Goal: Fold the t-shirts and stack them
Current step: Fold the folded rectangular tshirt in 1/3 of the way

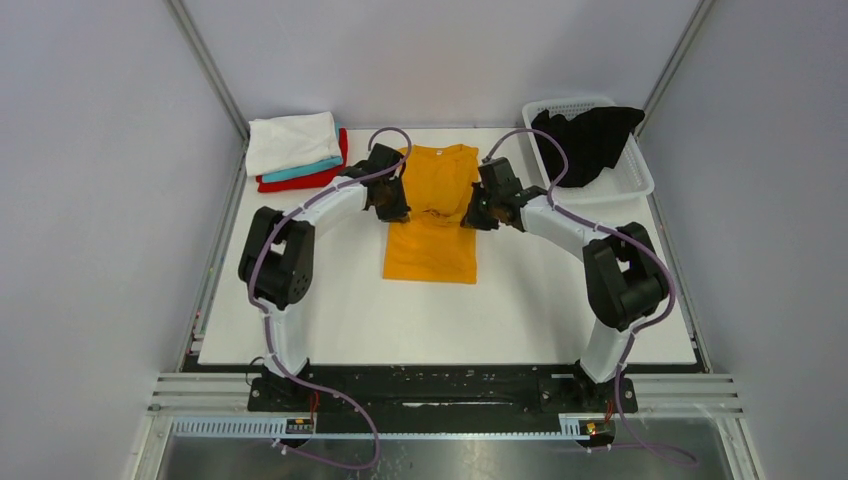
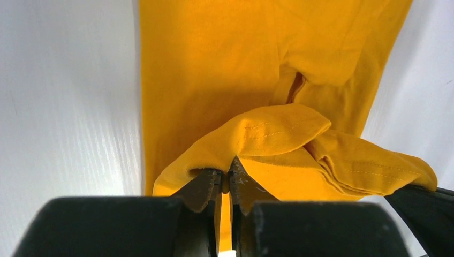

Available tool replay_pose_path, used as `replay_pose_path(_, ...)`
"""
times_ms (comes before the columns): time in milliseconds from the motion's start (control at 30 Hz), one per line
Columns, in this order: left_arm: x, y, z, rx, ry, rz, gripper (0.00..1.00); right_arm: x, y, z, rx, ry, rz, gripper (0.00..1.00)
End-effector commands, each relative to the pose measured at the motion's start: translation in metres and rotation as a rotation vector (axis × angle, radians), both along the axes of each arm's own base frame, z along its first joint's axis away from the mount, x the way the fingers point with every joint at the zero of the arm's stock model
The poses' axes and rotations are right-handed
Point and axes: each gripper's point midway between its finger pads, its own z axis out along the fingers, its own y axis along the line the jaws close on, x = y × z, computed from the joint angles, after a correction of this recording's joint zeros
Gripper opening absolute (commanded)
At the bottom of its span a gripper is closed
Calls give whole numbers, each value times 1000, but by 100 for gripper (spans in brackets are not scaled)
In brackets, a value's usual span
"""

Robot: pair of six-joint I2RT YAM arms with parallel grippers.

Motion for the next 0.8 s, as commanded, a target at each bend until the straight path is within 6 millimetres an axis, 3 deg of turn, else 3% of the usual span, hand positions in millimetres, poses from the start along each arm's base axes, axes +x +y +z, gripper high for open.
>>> replay_pose_path(0, 24, -3, 8, -2, -52, -2, 12, 30, 9, 7, 36, -53, 12, 4)
replay_pose_path(67, 28, -2, 5, 1, -47, 7, 15, 37, 8, 2, 39, -38, -1, 14)
replay_pose_path(100, 30, -2, 5, -1, -42, 7, 20, 40, 9, 2, 42, -38, -5, 29)
replay_pose_path(167, 31, -2, 10, -9, -41, 9, 43, 46, 9, 4, 47, -42, -6, 89)
replay_pose_path(200, 30, -2, 15, -17, -49, 7, 55, 47, 10, 7, 49, -44, 2, 98)
replay_pose_path(233, 29, 0, 19, -17, -58, 12, 67, 46, 9, 12, 50, -49, 5, 99)
replay_pose_path(267, 28, 2, 27, -17, -73, 21, 91, 43, 9, 15, 54, -51, 10, 99)
replay_pose_path(300, 25, 5, 34, -17, -91, 27, 98, 39, 7, 19, 59, -57, 13, 99)
replay_pose_path(400, 6, 12, 43, -35, -108, 30, 99, 17, -1, 24, 74, -62, 17, 100)
replay_pose_path(433, -3, 15, 47, -42, -112, 31, 99, 3, -6, 17, 75, -45, 19, 100)
replay_pose_path(633, -75, 47, 7, -26, -25, 91, 99, -66, -16, 0, 188, 11, 43, 100)
replay_pose_path(767, -104, 50, -14, -64, 22, 95, 99, -96, -15, -22, 252, 79, 37, 95)
